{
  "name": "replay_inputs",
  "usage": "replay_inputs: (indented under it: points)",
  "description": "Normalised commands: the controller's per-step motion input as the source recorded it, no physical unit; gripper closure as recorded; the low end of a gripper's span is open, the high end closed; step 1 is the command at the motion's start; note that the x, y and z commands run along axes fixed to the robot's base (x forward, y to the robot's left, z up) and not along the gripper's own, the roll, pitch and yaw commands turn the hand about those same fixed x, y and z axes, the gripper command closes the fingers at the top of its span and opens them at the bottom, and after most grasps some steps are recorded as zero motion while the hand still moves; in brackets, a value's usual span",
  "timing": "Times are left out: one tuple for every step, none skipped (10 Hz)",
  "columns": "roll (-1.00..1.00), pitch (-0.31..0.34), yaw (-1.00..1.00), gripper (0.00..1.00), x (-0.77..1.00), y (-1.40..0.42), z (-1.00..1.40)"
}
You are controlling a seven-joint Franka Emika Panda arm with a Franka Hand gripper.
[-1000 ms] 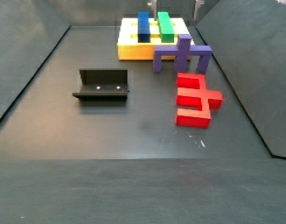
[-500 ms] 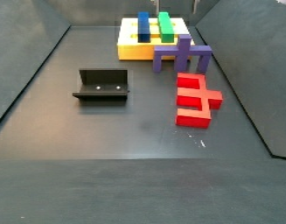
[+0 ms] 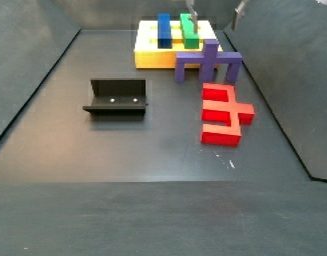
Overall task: Pick up the purple object. Move up. Move to above the board. Insert the purple object.
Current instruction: Pick up the purple object.
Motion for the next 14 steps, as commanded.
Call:
replay_inputs:
  points:
    - [0.00, -0.179, 0.18, 0.00, 0.00, 0.00, -0.31]
    - [0.00, -0.089, 0.16, 0.00, 0.25, 0.00, -0.13]
    - [0.00, -0.097, 0.21, 0.00, 0.12, 0.00, -0.14]
    - [0.00, -0.089, 0.20, 0.00, 0.12, 0.00, -0.14]
    - [0.06, -0.063, 0.17, 0.00, 0.07, 0.00, -0.21]
    - [0.16, -0.020, 0.01, 0.00, 0.00, 0.00, -0.29]
    - [0.15, 0.000, -0.07, 0.00, 0.00, 0.03, -0.27]
    - [0.13, 0.000, -0.13, 0.00, 0.00, 0.01, -0.24]
    - [0.11, 0.000, -0.13, 0.00, 0.01, 0.00, -0.20]
    - [0.08, 0.000, -0.08, 0.00, 0.00, 0.00, -0.17]
    - [0.08, 0.000, -0.03, 0.00, 0.00, 0.01, -0.14]
    - [0.08, 0.000, -0.02, 0.00, 0.00, 0.03, -0.14]
    - [0.06, 0.000, 0.00, 0.00, 0.00, 0.02, -0.12]
    - [0.02, 0.000, 0.00, 0.00, 0.00, 0.01, -0.03]
